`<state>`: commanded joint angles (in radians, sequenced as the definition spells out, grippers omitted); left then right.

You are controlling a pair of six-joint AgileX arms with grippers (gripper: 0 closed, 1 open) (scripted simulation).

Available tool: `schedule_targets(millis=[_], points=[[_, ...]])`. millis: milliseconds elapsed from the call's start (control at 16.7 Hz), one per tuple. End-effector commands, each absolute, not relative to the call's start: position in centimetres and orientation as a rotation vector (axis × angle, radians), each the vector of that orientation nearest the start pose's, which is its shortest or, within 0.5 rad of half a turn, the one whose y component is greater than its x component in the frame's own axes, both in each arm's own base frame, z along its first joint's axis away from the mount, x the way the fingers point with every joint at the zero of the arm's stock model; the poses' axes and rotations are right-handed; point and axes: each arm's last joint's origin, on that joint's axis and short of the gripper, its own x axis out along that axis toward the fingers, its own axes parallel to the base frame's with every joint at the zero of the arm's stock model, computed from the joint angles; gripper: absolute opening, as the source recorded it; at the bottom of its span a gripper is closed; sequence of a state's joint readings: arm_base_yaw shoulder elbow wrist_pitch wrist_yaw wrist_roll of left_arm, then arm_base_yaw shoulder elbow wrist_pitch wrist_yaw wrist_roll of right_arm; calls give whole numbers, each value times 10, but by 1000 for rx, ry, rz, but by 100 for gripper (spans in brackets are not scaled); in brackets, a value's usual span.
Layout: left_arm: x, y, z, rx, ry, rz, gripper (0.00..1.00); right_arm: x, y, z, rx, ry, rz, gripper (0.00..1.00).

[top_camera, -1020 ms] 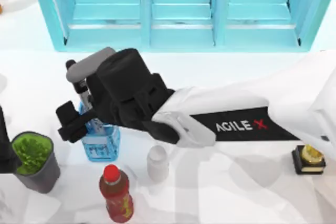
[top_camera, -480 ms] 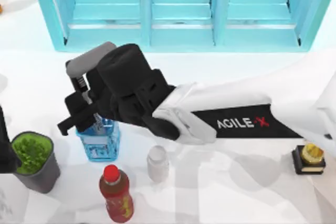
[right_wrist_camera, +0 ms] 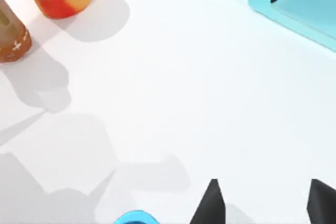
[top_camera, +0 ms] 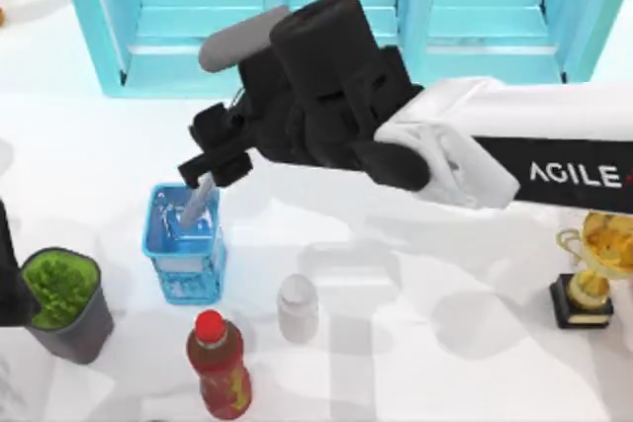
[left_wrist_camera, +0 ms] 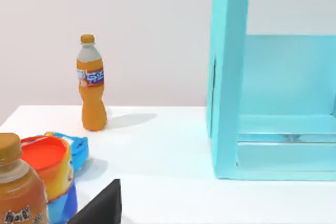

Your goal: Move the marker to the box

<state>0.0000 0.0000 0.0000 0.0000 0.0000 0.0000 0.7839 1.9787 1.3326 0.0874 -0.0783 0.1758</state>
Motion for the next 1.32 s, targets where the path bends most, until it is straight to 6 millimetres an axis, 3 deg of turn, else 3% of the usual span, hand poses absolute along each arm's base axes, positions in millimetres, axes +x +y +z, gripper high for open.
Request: schedule_targets(millis=[180, 360, 480, 720, 900, 1080, 1320], points=[[106, -1, 160, 0, 0, 0, 100, 303, 275, 246, -54, 574, 828, 0], [106, -1, 160, 0, 0, 0, 100, 293, 245, 273, -54, 576, 858, 0], [106, -1, 160, 0, 0, 0, 100, 290, 236, 278, -48, 584, 862, 0], [106, -1, 160, 0, 0, 0, 100, 289, 239, 279, -46, 580, 867, 0], [106, -1, 160, 0, 0, 0, 100, 292, 227, 271, -68, 619, 866, 0], [106, -1, 160, 0, 0, 0, 100, 302, 185, 276, -107, 641, 834, 0], [106, -1, 160, 0, 0, 0, 100, 307, 96, 290, -106, 637, 675, 0]])
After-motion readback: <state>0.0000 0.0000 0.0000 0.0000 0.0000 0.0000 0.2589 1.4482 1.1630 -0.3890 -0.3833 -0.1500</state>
